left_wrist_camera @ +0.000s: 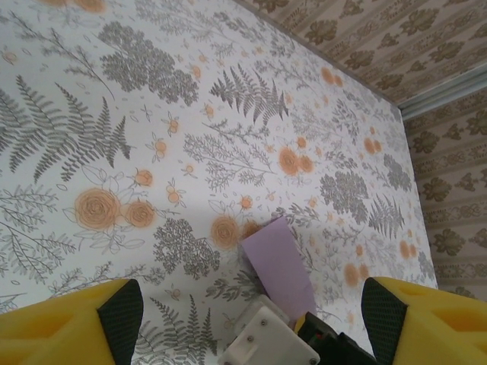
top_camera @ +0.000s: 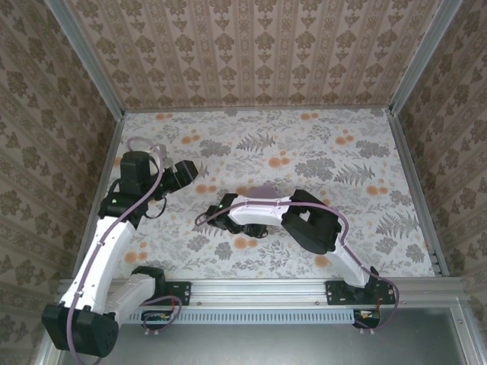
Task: Fold a paper plane with a square sheet of paper (fold left side to right side)
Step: Turn over the paper at the center of the table, then fold the wing for the fifth time at the center of the table.
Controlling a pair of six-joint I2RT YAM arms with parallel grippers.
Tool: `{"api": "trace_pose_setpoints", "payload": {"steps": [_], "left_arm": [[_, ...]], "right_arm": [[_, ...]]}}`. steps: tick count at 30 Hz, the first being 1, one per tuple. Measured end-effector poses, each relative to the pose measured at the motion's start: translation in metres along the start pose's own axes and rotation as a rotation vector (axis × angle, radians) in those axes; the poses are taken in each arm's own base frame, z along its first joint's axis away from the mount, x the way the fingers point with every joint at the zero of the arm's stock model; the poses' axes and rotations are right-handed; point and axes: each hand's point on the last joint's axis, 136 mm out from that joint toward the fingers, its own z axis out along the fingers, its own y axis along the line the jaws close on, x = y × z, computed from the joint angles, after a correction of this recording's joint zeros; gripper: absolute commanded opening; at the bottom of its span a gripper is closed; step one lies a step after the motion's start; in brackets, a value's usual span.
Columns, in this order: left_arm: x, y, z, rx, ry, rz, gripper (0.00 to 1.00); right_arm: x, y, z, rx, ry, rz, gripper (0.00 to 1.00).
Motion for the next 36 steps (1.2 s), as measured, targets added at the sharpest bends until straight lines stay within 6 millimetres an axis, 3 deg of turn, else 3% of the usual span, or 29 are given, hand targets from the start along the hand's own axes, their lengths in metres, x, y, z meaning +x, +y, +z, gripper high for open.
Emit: {"api": "trace_pose_setpoints", "payload": {"steps": [5, 9, 11, 15, 20, 29, 32, 36], "left_arm": [[0.013, 0.006, 0.016, 0.014, 0.075, -0.035, 0.79], [0.025, 0.013, 0.031, 0.026, 0.131, -0.073, 0.76], [0.033, 0.017, 0.04, 0.037, 0.165, -0.099, 0.7], [0.051, 0.025, 0.06, 0.061, 0.232, -0.148, 0.65], [0.084, 0.017, 0.088, 0.097, 0.345, -0.153, 0.65], [0.14, -0.004, 0.139, 0.138, 0.516, -0.11, 0.65], [0.152, -0.014, 0.159, 0.149, 0.562, -0.091, 0.64], [0.162, -0.03, 0.184, 0.176, 0.594, -0.059, 0.61]], "right_arm": [[0.001, 0.01, -0.018, -0.138, -0.04, 0.051, 0.47], [0.01, 0.002, -0.045, -0.229, -0.122, 0.129, 0.54], [0.02, -0.004, -0.058, -0.281, -0.167, 0.177, 0.57], [0.04, -0.016, -0.073, -0.378, -0.246, 0.283, 0.61], [0.059, -0.04, -0.069, -0.517, -0.334, 0.505, 0.67], [0.077, -0.084, -0.066, -0.706, -0.579, 0.917, 0.9], [0.079, -0.093, -0.067, -0.747, -0.653, 1.006, 1.0], [0.085, -0.098, -0.062, -0.783, -0.712, 1.096, 1.0]]}}
